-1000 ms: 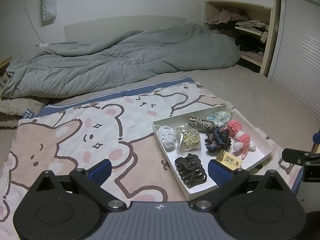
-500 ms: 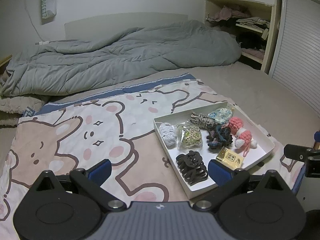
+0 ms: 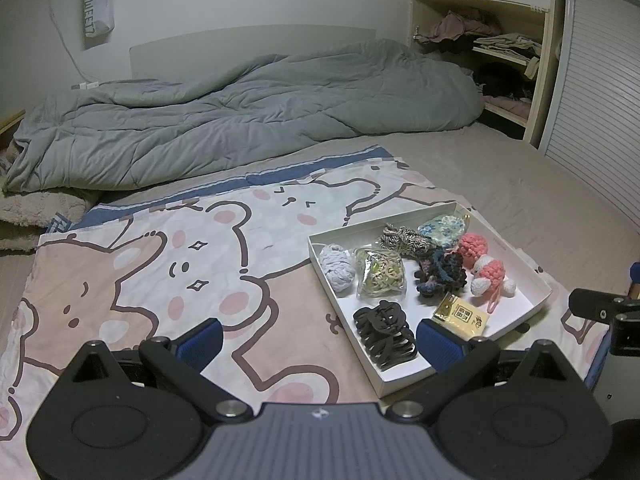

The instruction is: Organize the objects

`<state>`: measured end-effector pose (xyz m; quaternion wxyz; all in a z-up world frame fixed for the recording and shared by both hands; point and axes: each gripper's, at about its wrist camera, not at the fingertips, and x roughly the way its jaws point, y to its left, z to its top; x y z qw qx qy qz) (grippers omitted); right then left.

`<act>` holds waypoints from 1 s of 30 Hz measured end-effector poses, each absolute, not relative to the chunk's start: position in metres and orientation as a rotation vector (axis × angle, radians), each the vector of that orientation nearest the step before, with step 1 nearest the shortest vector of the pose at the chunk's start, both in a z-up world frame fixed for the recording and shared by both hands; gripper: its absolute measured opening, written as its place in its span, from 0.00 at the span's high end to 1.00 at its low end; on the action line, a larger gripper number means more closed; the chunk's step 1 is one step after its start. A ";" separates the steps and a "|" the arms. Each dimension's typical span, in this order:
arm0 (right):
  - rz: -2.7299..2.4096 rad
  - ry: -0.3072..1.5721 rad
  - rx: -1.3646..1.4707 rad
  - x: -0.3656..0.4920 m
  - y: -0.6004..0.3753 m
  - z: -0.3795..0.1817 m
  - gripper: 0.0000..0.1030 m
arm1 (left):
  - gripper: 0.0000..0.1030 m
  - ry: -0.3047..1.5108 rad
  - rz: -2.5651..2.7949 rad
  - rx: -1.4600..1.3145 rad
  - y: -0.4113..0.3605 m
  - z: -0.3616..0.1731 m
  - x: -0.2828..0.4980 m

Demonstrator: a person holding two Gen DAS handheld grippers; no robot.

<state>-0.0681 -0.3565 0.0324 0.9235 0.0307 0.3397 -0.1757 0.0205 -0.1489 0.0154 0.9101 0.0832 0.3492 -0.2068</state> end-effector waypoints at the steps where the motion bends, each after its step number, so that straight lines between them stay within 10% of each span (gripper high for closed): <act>1: -0.361 0.698 0.063 -0.068 -0.357 0.032 0.00 | 0.01 0.721 -0.427 0.171 -0.149 0.015 0.020; 30: -0.367 0.695 0.062 -0.069 -0.358 0.034 0.00 | 0.00 0.731 -0.426 0.165 -0.148 0.013 0.020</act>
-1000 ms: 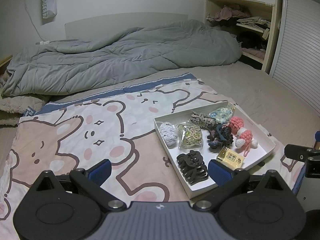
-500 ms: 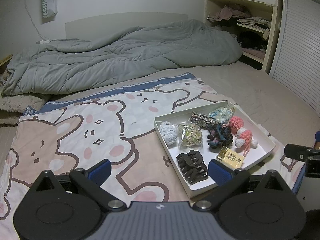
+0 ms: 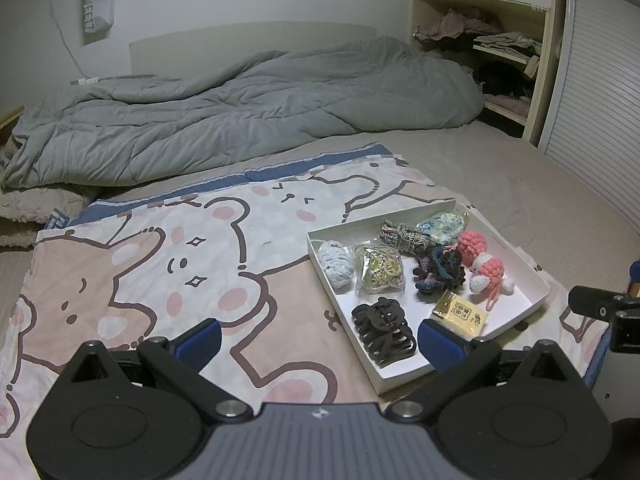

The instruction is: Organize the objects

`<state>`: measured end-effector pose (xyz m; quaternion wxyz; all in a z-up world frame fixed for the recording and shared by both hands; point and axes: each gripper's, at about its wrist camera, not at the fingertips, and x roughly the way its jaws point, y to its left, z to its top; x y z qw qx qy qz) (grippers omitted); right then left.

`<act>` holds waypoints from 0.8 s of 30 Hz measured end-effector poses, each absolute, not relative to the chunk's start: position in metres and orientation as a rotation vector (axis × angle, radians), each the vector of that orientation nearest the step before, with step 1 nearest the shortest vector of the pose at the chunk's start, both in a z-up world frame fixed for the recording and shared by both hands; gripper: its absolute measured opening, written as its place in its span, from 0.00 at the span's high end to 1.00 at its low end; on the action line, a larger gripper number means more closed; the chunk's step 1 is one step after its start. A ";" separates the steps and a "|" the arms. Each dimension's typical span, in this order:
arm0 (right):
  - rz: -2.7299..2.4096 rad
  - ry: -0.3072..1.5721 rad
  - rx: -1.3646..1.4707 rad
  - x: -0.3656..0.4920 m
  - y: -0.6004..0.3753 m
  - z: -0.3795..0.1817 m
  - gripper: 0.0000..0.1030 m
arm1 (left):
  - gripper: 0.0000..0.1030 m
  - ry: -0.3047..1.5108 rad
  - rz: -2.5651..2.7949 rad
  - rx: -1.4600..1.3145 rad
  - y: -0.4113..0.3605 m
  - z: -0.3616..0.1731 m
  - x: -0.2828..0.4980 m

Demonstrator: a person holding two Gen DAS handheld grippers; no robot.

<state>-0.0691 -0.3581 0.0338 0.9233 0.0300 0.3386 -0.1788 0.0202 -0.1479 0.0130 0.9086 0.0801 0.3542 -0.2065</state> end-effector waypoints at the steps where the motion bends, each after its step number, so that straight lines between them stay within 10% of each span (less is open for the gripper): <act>1: -0.366 0.695 0.062 -0.069 -0.358 0.034 0.00 | 0.00 0.732 -0.425 0.165 -0.148 0.013 0.020; 24: -0.367 0.692 0.069 -0.069 -0.358 0.033 0.00 | 0.00 0.738 -0.429 0.163 -0.148 0.013 0.021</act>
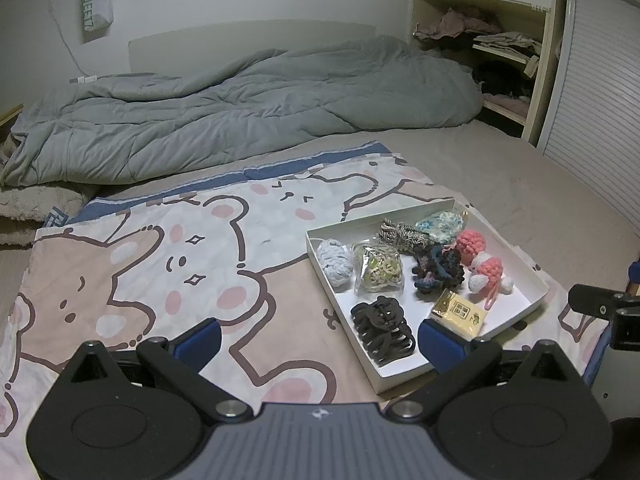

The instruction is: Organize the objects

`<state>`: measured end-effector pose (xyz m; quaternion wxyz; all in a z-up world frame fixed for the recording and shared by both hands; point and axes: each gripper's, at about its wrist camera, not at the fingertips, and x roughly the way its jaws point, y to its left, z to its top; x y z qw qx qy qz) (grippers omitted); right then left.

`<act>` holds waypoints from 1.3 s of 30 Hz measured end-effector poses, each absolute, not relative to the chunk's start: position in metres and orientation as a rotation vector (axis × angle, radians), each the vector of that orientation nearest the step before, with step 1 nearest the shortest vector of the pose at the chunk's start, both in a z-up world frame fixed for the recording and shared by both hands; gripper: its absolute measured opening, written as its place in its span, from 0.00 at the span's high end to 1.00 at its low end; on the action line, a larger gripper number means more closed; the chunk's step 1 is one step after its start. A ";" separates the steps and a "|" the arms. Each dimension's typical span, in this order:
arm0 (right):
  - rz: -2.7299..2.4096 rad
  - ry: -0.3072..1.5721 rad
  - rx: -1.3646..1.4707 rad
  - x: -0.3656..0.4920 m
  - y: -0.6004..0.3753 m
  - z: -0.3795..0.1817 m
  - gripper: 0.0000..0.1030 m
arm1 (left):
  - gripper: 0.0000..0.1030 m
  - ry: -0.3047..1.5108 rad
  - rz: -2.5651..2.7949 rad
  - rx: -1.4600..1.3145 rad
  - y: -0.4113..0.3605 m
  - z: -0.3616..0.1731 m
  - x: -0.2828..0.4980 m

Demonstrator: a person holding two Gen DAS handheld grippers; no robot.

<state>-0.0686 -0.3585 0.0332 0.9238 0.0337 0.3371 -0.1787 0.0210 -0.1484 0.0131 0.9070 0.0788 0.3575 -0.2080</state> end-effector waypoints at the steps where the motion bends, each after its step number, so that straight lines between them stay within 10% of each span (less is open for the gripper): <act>1: -0.366 0.692 0.070 -0.069 -0.359 0.033 0.00 | 0.00 0.739 -0.429 0.163 -0.149 0.013 0.021; 39: -0.365 0.693 0.078 -0.068 -0.358 0.032 0.00 | 0.00 0.747 -0.430 0.166 -0.149 0.012 0.021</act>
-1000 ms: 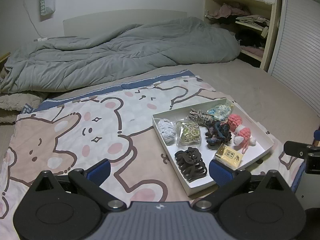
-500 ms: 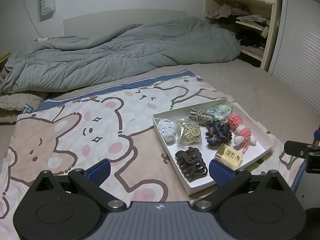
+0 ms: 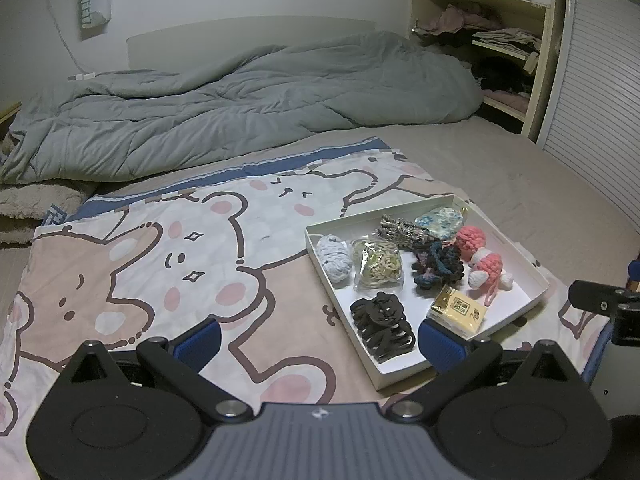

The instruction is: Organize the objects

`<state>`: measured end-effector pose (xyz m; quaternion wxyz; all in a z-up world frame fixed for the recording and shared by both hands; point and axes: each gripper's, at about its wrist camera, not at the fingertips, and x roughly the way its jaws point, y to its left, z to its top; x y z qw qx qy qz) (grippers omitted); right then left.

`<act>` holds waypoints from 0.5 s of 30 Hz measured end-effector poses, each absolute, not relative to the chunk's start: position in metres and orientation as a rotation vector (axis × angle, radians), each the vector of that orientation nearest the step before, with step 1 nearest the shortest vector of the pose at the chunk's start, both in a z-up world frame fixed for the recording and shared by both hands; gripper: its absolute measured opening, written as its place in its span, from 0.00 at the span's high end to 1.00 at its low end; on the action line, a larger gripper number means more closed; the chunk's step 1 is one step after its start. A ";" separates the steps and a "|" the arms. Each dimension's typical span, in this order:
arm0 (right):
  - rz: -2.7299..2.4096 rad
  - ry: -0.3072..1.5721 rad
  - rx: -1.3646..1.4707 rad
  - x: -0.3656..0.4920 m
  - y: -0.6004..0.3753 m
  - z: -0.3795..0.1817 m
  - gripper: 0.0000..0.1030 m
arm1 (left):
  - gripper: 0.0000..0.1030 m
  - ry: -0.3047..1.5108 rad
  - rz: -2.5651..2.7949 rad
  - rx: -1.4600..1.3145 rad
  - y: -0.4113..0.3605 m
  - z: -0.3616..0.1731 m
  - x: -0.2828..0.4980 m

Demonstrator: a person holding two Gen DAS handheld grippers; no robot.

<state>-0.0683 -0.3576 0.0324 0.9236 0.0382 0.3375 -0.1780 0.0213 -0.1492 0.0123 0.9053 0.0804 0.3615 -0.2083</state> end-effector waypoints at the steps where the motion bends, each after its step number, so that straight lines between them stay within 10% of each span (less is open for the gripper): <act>1: -0.365 0.693 0.079 -0.068 -0.358 0.032 0.00 | 0.00 0.745 -0.430 0.168 -0.149 0.012 0.021; 15: -0.366 0.693 0.080 -0.068 -0.358 0.033 0.00 | 0.00 0.748 -0.436 0.169 -0.152 0.012 0.021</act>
